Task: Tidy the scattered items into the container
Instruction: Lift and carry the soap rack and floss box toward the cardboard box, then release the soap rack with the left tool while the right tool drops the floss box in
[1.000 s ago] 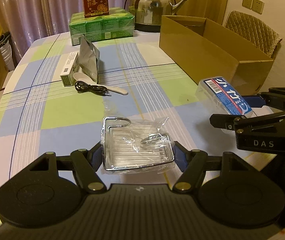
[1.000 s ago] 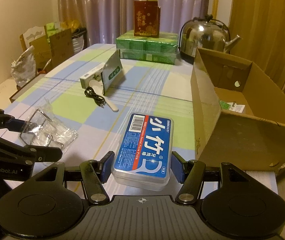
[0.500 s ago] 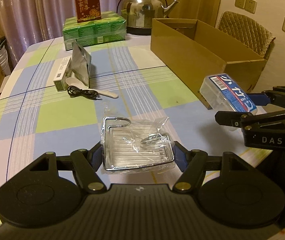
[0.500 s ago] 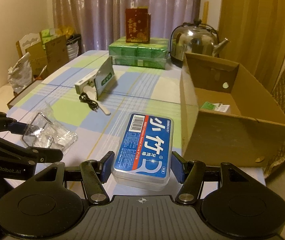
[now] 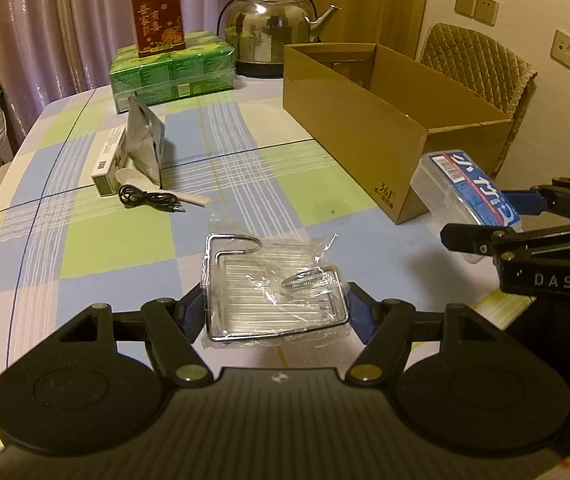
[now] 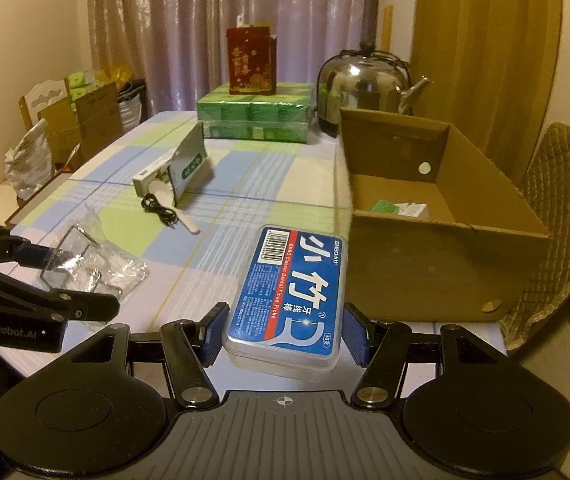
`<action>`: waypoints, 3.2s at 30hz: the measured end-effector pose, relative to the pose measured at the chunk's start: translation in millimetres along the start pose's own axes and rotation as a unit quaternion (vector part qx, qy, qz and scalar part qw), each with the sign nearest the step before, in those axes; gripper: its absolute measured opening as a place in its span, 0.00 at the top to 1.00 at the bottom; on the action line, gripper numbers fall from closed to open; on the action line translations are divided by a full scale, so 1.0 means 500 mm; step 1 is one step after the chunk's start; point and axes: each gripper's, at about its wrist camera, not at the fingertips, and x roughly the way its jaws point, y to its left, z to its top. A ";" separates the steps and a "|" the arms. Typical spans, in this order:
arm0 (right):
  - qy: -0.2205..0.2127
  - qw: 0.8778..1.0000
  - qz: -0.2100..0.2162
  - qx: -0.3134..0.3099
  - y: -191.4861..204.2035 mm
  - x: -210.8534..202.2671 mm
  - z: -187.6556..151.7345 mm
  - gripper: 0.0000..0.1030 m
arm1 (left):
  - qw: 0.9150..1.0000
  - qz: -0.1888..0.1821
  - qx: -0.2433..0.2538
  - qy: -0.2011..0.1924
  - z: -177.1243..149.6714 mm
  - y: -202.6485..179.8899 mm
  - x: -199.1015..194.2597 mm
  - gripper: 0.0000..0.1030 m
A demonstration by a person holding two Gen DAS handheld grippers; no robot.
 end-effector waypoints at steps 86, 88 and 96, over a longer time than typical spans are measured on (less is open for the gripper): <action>-0.046 0.995 -0.083 0.040 -0.356 0.092 0.168 0.45 | 0.983 -0.143 0.111 -0.039 0.400 -0.229 0.284 0.36; -0.043 0.995 -0.087 0.036 -0.359 0.101 0.166 0.45 | 0.982 -0.146 0.115 -0.035 0.400 -0.234 0.298 0.36; -0.033 0.995 -0.092 0.038 -0.375 0.124 0.156 0.45 | 0.981 -0.152 0.120 -0.020 0.405 -0.242 0.337 0.35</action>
